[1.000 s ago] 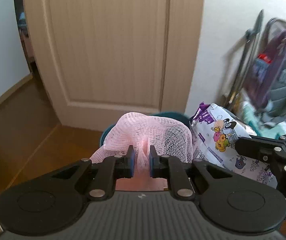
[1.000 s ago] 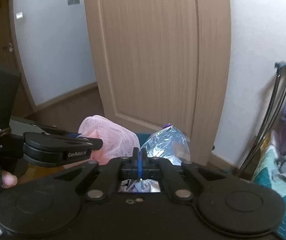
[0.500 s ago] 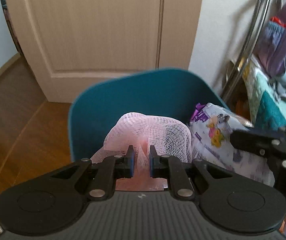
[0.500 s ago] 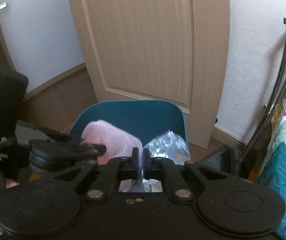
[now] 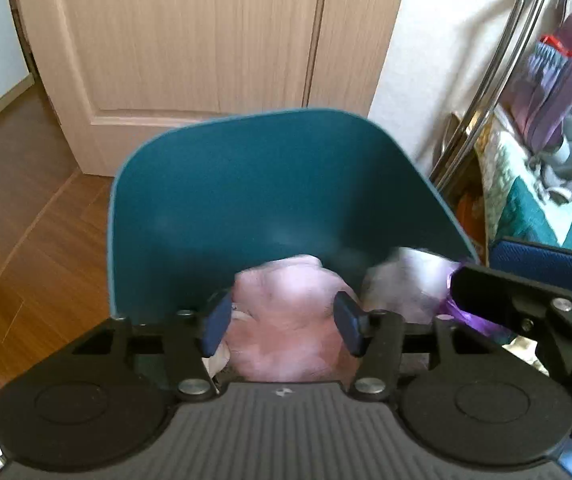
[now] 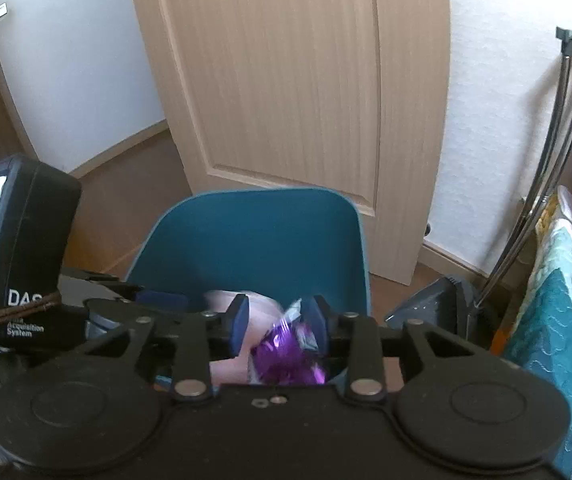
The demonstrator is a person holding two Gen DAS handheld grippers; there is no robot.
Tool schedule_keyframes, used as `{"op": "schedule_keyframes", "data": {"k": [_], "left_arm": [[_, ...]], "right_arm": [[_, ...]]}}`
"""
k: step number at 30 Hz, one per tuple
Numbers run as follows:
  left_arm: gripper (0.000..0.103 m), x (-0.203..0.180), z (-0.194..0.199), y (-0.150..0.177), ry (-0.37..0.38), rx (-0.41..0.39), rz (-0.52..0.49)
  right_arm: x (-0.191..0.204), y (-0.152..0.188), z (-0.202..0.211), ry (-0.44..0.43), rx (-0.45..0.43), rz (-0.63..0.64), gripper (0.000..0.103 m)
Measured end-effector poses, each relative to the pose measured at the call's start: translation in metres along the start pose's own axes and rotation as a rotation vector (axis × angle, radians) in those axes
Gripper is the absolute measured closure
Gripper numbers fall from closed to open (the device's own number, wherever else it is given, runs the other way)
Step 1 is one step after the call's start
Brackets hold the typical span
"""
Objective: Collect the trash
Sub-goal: 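Open both tools to drop the mesh and foil bag into the wastebasket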
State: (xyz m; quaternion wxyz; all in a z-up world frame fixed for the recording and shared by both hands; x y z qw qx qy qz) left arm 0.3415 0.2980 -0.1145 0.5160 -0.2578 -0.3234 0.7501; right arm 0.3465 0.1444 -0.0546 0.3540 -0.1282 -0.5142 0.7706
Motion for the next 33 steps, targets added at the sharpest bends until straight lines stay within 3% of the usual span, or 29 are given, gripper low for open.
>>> {"op": "schedule_keyframes", "data": {"k": [7,11,14,27,30,33], "left_arm": [[0.046,-0.011,0.035,-0.012,0.006,-0.043,-0.004],[0.046,-0.016,0.066,-0.018,0.026,-0.073,-0.010],[0.046,-0.021,0.091,-0.019,0.040,-0.095,-0.019],[0.041,-0.057,0.193,-0.006,0.105,-0.162,-0.044],[0.032,-0.066,0.213,-0.001,0.117,-0.176,-0.049],[0.030,-0.075,0.231,0.005,0.129,-0.191,-0.048]], "right_arm": [[0.004,-0.011,0.044,0.005,-0.040,-0.002,0.067],[0.008,-0.018,0.078,0.002,-0.070,-0.009,0.057],[0.010,-0.021,0.104,0.004,-0.091,-0.012,0.055],[0.010,-0.027,0.212,0.005,-0.177,-0.034,0.051],[0.006,-0.025,0.232,0.006,-0.191,-0.052,0.050],[0.000,-0.020,0.252,0.006,-0.200,-0.064,0.050]]}}
Point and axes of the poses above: each gripper's, at about its wrist camera, not at the fingertips, and z roughly against the way its jaws point, x to its left, y to its underside, the point moved 4 cm from there along -z, roughly the way its jaws point, and after that the axes turned 15 degrees about -x, right-handed, at the moved point
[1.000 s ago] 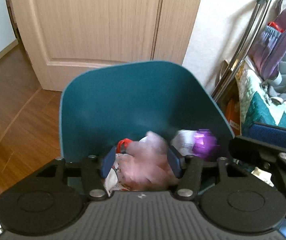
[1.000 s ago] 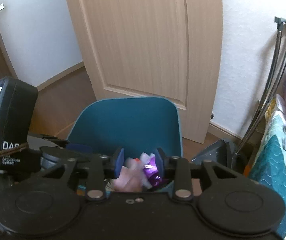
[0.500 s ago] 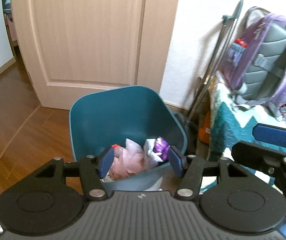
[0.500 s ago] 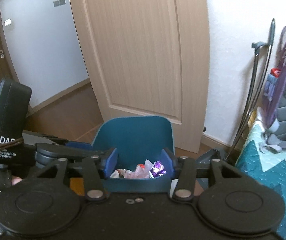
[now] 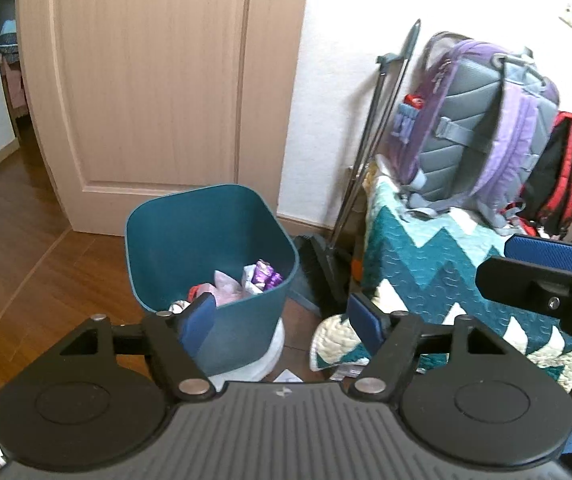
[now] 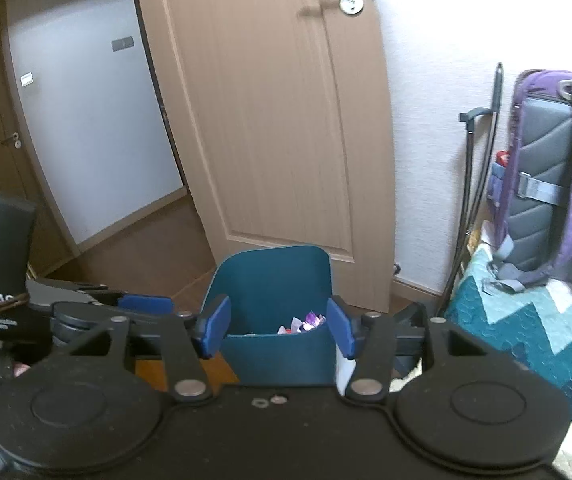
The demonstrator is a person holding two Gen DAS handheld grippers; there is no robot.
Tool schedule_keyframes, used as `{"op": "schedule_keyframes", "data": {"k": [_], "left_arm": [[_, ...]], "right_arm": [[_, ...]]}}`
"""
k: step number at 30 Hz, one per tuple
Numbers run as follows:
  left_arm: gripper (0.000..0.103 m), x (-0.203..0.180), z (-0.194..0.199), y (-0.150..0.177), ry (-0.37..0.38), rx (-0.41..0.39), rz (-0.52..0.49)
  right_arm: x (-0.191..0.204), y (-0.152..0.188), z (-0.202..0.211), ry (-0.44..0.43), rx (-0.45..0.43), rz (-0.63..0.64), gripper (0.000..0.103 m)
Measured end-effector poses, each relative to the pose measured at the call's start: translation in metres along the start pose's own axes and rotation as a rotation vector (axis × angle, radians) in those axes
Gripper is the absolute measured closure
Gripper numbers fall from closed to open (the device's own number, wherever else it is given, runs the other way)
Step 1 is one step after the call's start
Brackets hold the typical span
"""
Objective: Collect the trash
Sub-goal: 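Open both tools to drop the mesh and foil bag into the wastebasket, then grasp the grey cloth with the left tool while the right tool grasps the clear plastic tray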
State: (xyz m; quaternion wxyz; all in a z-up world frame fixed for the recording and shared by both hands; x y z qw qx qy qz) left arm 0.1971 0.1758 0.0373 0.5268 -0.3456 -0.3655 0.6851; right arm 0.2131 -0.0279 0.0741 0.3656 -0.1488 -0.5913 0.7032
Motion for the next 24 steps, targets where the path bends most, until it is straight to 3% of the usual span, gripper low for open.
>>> {"op": "schedule_keyframes", "data": {"k": [8,15,19,24], "left_arm": [[0.023,-0.033,0.032,0.016,0.061,-0.012,-0.005],[0.018,-0.063,0.045,0.037,0.132,-0.028,0.002],[0.002,-0.078,0.037,0.059,0.175,-0.026,0.027],[0.001,-0.098,0.004,0.100,0.186,0.060,-0.012]], "right_arm": [[-0.019,0.012,0.046,0.003,-0.010,-0.031,0.048],[-0.051,0.043,0.068,0.019,0.005,-0.088,0.048],[-0.077,0.075,0.072,0.067,0.044,-0.123,0.047],[-0.113,0.122,0.065,0.122,0.126,-0.179,0.047]]}}
Point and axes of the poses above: each gripper's, at about its wrist camera, not at the fingertips, and z roughly against the way its jaws point, x to its left, y to its underside, the point moved 4 cm from there along -z, roughly the way its jaws point, and after that the axes turned 15 degrees about -x, right-handed, at the moved point
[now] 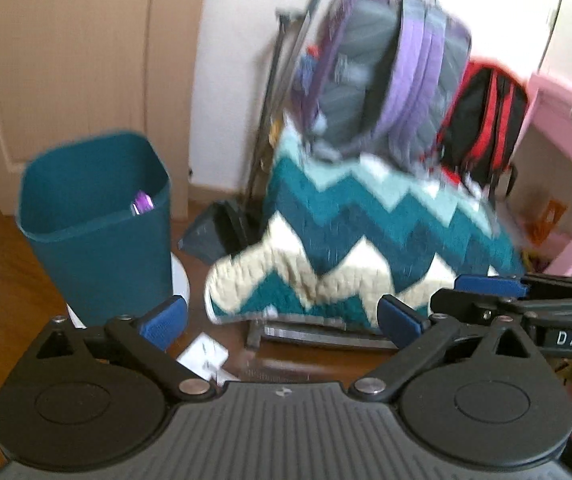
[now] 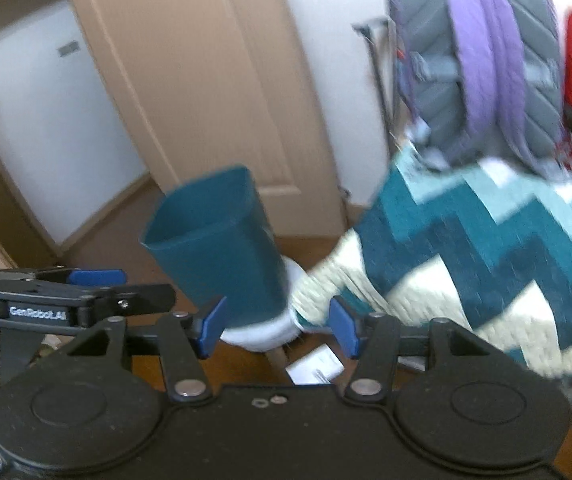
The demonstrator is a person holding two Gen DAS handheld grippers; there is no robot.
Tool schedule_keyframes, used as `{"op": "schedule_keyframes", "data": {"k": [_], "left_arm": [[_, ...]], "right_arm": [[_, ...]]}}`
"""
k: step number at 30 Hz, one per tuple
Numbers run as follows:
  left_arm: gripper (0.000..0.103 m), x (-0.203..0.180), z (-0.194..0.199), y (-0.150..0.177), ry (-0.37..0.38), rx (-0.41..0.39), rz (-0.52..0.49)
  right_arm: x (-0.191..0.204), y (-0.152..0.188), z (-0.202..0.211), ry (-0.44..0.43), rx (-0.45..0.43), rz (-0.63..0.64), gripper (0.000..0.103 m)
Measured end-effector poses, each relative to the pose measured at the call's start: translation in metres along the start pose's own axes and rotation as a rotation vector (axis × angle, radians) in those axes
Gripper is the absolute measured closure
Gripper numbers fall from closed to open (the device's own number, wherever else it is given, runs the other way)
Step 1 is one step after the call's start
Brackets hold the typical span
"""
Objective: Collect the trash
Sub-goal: 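Grasp the grey cloth with the left tool while the right tool grasps the clear plastic tray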
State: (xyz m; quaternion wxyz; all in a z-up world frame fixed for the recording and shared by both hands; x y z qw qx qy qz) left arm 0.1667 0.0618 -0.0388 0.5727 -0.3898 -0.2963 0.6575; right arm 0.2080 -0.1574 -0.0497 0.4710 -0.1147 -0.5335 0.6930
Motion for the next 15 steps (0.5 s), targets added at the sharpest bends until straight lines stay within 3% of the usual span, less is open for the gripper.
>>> {"op": "schedule_keyframes", "data": {"k": [6,15], "left_arm": [[0.001,0.000,-0.066,0.059,-0.035,0.188,0.030],[0.001,0.003,-0.161,0.144,-0.068,0.442,-0.056]], "right_arm": [[-0.054,0.057,-0.040,0.088,0.147,-0.100,0.047],[-0.111,0.130,-0.111,0.139,0.344,-0.120,0.047]]}}
Point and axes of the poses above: each gripper's, at about its wrist camera, not at the fingertips, and z roughly against the way its jaws point, x to its left, y to its underside, the point moved 4 cm from there along -z, roughly the way its jaws point, and after that the axes turned 15 degrees about -x, right-handed, at the moved point
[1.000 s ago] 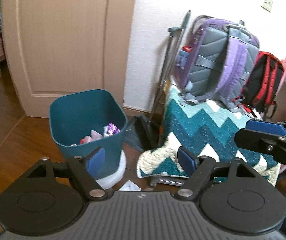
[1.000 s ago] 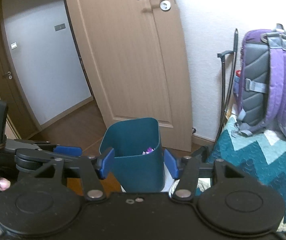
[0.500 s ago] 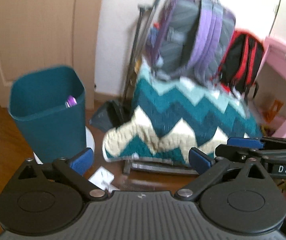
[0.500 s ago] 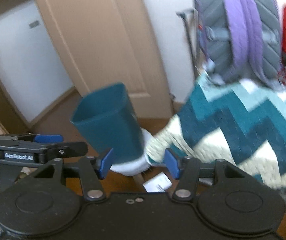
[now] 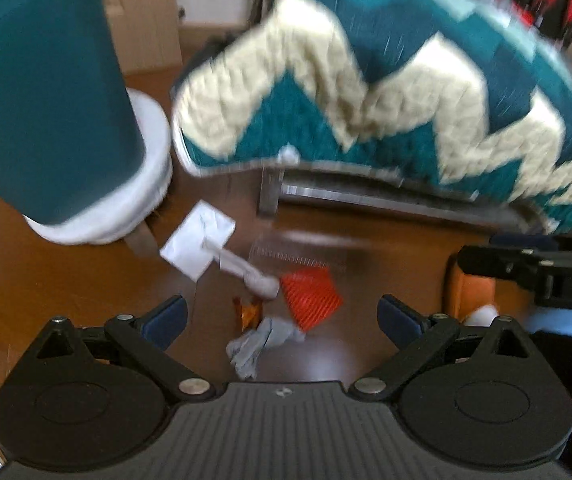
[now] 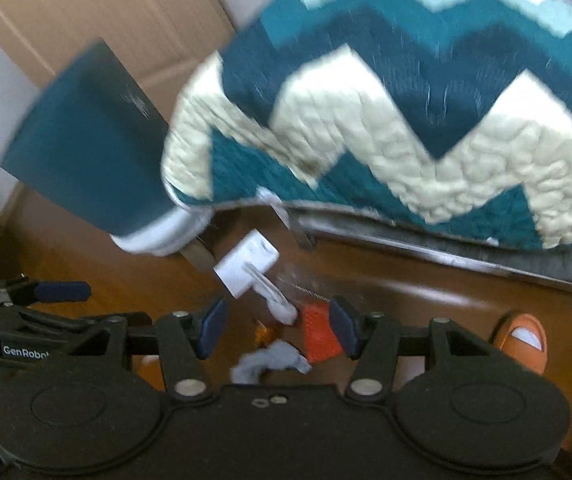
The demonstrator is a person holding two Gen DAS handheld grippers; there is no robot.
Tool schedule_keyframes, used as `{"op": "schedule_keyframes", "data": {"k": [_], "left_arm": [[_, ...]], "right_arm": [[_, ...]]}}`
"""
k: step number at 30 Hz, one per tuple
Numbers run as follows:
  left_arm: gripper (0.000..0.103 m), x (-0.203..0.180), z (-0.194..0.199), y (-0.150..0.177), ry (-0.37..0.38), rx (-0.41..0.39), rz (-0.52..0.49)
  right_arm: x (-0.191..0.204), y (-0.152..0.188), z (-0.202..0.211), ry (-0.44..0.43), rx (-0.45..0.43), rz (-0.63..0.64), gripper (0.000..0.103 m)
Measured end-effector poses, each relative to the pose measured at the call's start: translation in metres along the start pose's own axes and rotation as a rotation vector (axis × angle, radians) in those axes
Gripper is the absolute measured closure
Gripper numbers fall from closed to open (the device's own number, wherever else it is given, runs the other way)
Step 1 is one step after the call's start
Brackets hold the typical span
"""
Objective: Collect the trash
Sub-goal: 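Grasp the grey cloth with the left tool while the right tool grasps the clear plastic tray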
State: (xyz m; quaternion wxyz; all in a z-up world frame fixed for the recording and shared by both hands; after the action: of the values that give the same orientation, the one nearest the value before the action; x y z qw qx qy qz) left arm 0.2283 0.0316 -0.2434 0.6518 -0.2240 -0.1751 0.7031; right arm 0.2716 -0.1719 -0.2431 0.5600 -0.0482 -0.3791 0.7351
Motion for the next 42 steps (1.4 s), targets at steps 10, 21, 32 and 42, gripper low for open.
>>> {"op": "schedule_keyframes", "data": {"k": [10,21,32,42], "left_arm": [[0.001,0.015,-0.123,0.043,-0.021,0.234,-0.031],[0.001,0.020,-0.218,0.105,-0.017,0.417,0.004],[0.011,0.031,-0.273,0.146,-0.042,0.491,0.022],[0.038,0.034,-0.286,0.157,-0.021,0.516,0.051]], "right_arm": [[-0.026,0.031,-0.116,-0.042,0.188,0.189,0.047],[-0.018,0.068,-0.223,-0.148,0.310,0.562,0.048],[-0.023,0.098,-0.269,-0.162,0.322,0.707,0.046],[-0.016,0.101,-0.291,-0.181,0.338,0.754,0.048]]}}
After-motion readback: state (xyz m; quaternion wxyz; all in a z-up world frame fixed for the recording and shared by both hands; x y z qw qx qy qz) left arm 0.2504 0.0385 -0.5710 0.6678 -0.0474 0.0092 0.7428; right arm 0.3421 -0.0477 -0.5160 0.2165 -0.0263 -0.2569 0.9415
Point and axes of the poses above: each gripper's, at about its wrist camera, not at the fingertips, and z roughly against the way its jaws point, x to its left, y to its underside, the point moved 4 cm from there along -z, roughly the way its jaws point, and after that the axes turned 15 degrees about -x, right-handed, at the moved point
